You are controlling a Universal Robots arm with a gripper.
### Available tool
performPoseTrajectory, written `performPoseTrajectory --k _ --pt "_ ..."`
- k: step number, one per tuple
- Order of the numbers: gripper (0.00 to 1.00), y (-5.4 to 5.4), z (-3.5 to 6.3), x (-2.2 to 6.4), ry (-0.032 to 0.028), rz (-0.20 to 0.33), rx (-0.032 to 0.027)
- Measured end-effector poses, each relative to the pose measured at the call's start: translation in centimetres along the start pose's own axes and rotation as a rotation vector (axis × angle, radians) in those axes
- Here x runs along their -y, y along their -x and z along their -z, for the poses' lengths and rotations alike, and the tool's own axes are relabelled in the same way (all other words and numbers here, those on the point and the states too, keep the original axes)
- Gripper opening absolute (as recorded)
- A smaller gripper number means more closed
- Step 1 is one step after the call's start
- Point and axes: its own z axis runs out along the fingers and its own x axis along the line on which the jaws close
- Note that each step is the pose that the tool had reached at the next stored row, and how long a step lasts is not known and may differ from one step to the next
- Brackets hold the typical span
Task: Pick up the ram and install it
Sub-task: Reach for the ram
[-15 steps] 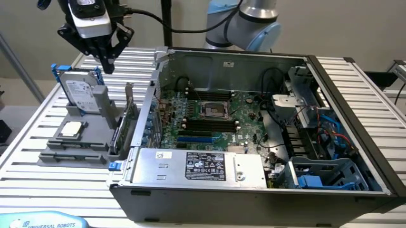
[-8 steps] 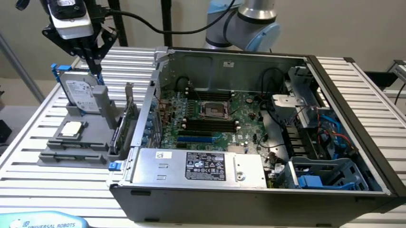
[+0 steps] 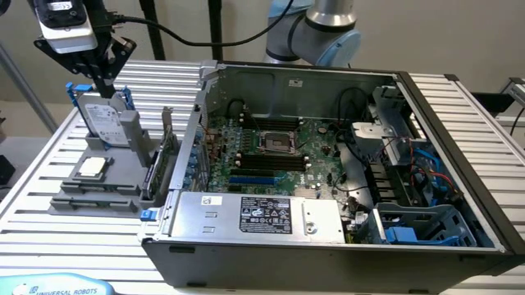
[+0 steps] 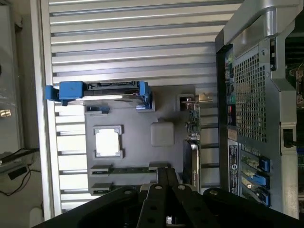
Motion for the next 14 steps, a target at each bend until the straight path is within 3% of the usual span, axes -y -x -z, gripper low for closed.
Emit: performPoseTrajectory --k 14 --pt "0.11 -0.5 -0.10 3.26 -0.0020 0.000 -0.0007"
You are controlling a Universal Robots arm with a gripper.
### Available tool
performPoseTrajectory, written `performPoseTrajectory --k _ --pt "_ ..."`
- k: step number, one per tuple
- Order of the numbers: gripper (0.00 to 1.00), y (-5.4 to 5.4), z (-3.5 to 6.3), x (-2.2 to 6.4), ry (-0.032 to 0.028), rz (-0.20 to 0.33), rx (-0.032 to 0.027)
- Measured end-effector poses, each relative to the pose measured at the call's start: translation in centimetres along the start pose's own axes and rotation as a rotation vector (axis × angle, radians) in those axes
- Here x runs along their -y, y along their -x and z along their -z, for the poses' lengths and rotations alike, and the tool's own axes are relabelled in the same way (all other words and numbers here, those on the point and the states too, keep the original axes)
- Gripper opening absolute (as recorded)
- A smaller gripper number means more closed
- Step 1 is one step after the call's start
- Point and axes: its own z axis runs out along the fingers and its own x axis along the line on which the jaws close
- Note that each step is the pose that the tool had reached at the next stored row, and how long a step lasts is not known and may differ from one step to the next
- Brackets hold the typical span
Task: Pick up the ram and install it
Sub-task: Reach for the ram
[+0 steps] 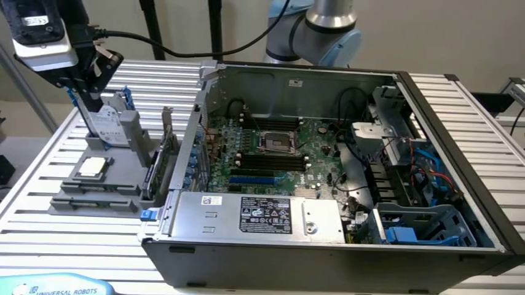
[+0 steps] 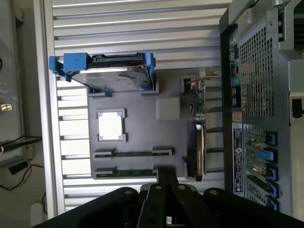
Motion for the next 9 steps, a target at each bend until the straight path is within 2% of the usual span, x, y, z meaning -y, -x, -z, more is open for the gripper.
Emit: performPoseTrajectory --k 9 --pt "0.11 -0.5 -0.03 1.56 -0.0012 0.001 0.0000"
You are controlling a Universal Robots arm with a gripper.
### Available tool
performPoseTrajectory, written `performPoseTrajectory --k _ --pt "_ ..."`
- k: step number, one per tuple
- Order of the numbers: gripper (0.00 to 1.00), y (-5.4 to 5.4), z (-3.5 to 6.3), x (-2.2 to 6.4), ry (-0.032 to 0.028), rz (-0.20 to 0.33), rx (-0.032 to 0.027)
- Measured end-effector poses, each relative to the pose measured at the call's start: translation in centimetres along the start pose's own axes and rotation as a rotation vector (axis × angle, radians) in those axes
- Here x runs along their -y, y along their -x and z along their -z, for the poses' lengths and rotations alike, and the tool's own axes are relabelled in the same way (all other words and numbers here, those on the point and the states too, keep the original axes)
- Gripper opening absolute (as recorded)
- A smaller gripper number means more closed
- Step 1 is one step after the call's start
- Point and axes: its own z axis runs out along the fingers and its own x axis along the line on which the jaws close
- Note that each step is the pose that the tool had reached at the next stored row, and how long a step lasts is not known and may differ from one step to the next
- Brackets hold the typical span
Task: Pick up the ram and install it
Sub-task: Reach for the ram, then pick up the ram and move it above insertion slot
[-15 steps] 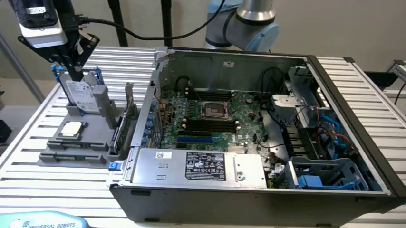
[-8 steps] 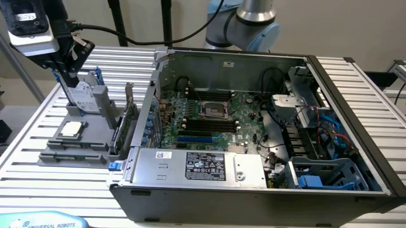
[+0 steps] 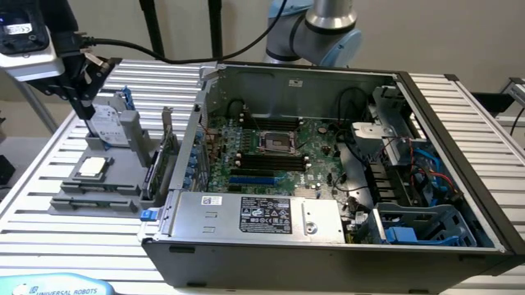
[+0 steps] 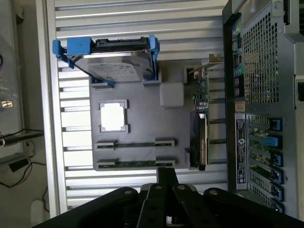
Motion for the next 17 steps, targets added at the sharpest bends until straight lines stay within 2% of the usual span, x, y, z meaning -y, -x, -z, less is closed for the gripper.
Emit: performPoseTrajectory --k 9,13,17 --pt "0.11 -0.7 -0.29 0.47 -0.0013 0.010 -0.0003" --pt "0.11 -1.3 -0.57 0.54 -0.0021 0.015 -0.0002" --pt "0.11 -1.3 -0.57 0.54 -0.0022 0.015 -0.0002"
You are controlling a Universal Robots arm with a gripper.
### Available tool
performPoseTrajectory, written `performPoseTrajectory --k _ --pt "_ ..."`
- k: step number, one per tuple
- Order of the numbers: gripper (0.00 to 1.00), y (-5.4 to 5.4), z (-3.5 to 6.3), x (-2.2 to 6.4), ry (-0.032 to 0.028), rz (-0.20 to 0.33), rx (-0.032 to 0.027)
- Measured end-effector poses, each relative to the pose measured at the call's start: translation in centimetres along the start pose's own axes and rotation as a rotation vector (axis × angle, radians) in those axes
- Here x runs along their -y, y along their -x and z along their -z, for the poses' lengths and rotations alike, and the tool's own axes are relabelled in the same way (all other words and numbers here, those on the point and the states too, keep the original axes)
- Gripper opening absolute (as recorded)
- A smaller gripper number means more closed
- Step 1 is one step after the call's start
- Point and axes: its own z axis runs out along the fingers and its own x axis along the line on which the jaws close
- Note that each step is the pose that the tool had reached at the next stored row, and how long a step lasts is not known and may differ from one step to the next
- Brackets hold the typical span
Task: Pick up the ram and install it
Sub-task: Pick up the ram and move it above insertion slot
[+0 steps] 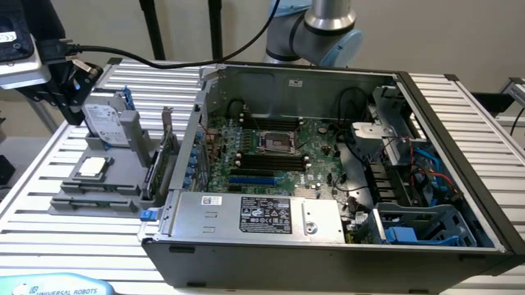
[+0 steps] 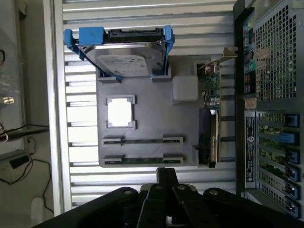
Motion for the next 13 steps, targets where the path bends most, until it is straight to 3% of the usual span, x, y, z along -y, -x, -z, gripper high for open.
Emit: performPoseTrajectory --k 13 --pt "0.11 -0.16 0.00 0.01 -0.0001 0.000 -0.0001"
